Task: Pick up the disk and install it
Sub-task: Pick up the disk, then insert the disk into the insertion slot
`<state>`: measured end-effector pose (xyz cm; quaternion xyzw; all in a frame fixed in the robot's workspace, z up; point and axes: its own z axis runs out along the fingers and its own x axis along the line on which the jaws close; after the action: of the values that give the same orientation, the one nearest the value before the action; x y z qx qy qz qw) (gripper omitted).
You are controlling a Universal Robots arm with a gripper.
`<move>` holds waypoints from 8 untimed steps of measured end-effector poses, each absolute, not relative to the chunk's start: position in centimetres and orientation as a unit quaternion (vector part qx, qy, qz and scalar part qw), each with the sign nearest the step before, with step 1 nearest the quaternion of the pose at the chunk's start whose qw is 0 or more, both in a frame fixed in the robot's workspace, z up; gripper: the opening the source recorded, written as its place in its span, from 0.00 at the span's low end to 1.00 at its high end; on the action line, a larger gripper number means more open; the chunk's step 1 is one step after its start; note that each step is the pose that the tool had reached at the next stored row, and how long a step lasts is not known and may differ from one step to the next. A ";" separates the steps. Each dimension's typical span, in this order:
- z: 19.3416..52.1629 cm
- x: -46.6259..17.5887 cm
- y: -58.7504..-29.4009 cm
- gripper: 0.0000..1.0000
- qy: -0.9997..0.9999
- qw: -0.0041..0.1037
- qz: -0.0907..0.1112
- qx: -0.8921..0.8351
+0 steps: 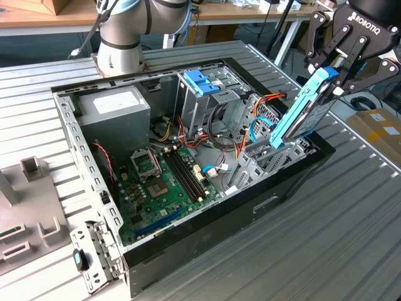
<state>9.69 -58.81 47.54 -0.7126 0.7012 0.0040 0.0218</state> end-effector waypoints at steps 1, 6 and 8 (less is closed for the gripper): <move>47.5 9.8 -58.8 0.37 0.701 0.022 0.004 -0.713; 47.5 10.1 -58.8 0.37 0.701 0.022 0.004 -0.713; 47.5 10.1 -58.8 0.37 0.701 0.022 0.004 -0.713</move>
<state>10.09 -58.81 47.50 -0.7126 0.7012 0.0040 0.0219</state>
